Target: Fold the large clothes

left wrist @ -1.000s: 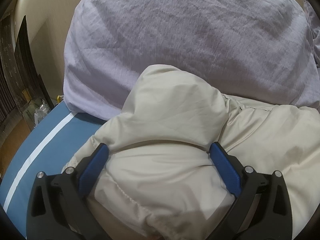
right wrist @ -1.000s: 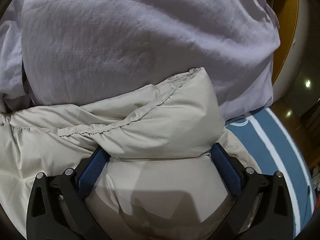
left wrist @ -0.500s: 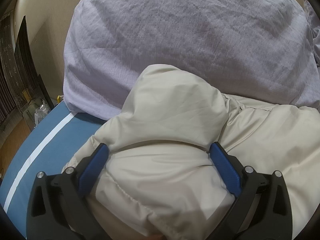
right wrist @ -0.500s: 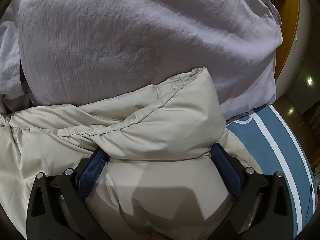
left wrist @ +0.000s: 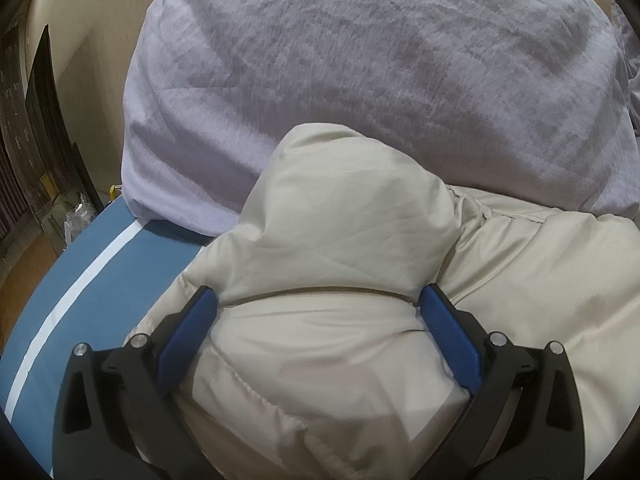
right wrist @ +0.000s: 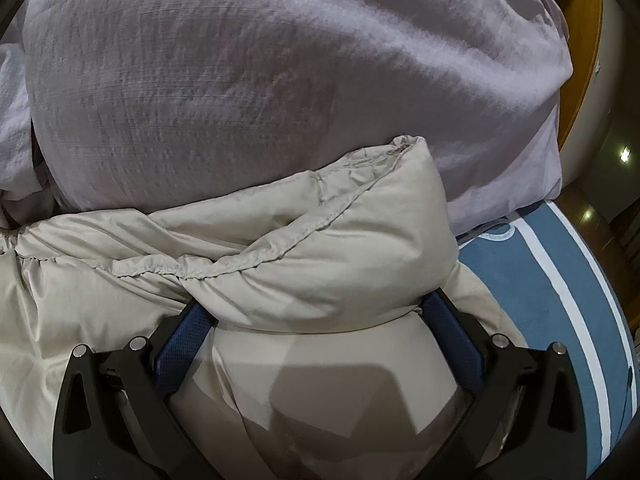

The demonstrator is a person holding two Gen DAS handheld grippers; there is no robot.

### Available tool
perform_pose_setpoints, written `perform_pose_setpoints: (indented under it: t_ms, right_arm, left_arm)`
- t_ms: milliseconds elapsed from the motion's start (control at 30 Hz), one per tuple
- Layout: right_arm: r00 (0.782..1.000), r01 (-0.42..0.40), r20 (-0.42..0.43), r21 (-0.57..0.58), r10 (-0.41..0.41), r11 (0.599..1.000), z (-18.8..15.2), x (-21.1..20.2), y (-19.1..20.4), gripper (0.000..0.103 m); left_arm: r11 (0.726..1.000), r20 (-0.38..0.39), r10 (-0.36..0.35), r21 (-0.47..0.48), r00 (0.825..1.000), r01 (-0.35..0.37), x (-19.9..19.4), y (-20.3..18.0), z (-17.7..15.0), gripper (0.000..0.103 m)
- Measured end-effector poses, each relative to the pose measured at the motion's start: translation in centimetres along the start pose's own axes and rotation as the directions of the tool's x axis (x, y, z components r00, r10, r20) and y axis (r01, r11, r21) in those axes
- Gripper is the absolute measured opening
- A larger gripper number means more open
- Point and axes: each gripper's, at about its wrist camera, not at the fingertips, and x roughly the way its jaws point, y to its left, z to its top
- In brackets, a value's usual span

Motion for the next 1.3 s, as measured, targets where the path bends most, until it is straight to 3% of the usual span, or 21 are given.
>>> perform_pose_setpoints:
  t_ms: [100,200,333,500,667,800,867,967,1067,1133,1167,1233,1300]
  right_arm:
    - [1.0,-0.011,-0.01,-0.004,0.011,1.0,-0.1,-0.3,-0.2,0.102]
    - [0.996,-0.087,-0.036,-0.011,0.087,0.996,-0.9,-2.8,-1.8,0.102]
    - [0.985,-0.174,0.012,0.079,0.173,0.982,-3.1,-7.7,-6.8,0.102]
    - [0.972,-0.224,-0.019,0.238,0.235,0.945,-6.4,-9.6,-12.6,0.102]
    - [0.928,-0.3,-0.098,0.37,0.359,0.879,-9.9,-7.9,-15.5,0.096]
    - [0.861,-0.4,-0.093,0.482,0.5,0.78,-11.7,-6.6,-16.1,0.088]
    - [0.841,-0.438,-0.08,0.48,0.535,0.76,-11.6,-6.7,-15.7,0.084]
    - [0.832,-0.464,-0.077,0.447,0.55,0.765,-11.2,-6.8,-14.4,0.082]
    - [0.834,-0.459,-0.09,0.435,0.545,0.774,-11.1,-6.4,-13.3,0.068]
    - [0.836,-0.46,-0.078,0.438,0.543,0.772,-11.0,-6.3,-13.0,0.057]
    - [0.838,-0.462,-0.069,0.441,0.542,0.77,-11.1,-6.4,-12.9,0.051]
    - [0.835,-0.475,-0.051,0.437,0.548,0.764,-11.0,-6.7,-12.9,0.041]
    - [0.831,-0.493,-0.031,0.424,0.556,0.76,-11.0,-7.4,-12.8,0.032]
  left_arm:
    - [1.0,-0.005,-0.009,0.016,1.0,0.009,-0.2,0.2,0.0,0.101]
    - [0.996,-0.048,-0.033,0.078,0.998,0.036,-2.0,1.0,-0.2,0.101]
    - [0.994,-0.049,-0.107,0.027,0.993,0.109,-5.8,4.1,-1.2,0.101]
    - [0.985,-0.105,-0.164,-0.075,0.981,0.157,-8.9,8.8,-3.5,0.101]
    - [0.973,-0.154,-0.197,-0.148,0.968,0.175,-9.4,11.3,-6.3,0.101]
    - [0.955,-0.179,-0.237,-0.223,0.955,0.195,-9.1,11.8,-7.4,0.101]
    - [0.936,-0.18,-0.283,-0.265,0.942,0.23,-8.8,11.7,-7.5,0.101]
    - [0.911,-0.163,-0.326,-0.316,0.931,0.264,-8.4,11.2,-7.4,0.101]
    - [0.928,-0.184,-0.297,-0.288,0.937,0.237,-7.3,9.9,-6.8,0.101]
    - [0.927,-0.188,-0.293,-0.297,0.937,0.23,-6.6,9.5,-6.8,0.097]
    - [0.92,-0.187,-0.305,-0.312,0.934,0.238,-6.3,9.5,-6.9,0.08]
    - [0.904,-0.178,-0.325,-0.348,0.929,0.249,-5.9,9.7,-7.0,0.069]
    - [0.885,-0.145,-0.344,-0.38,0.928,0.268,-6.4,10.2,-7.0,0.051]
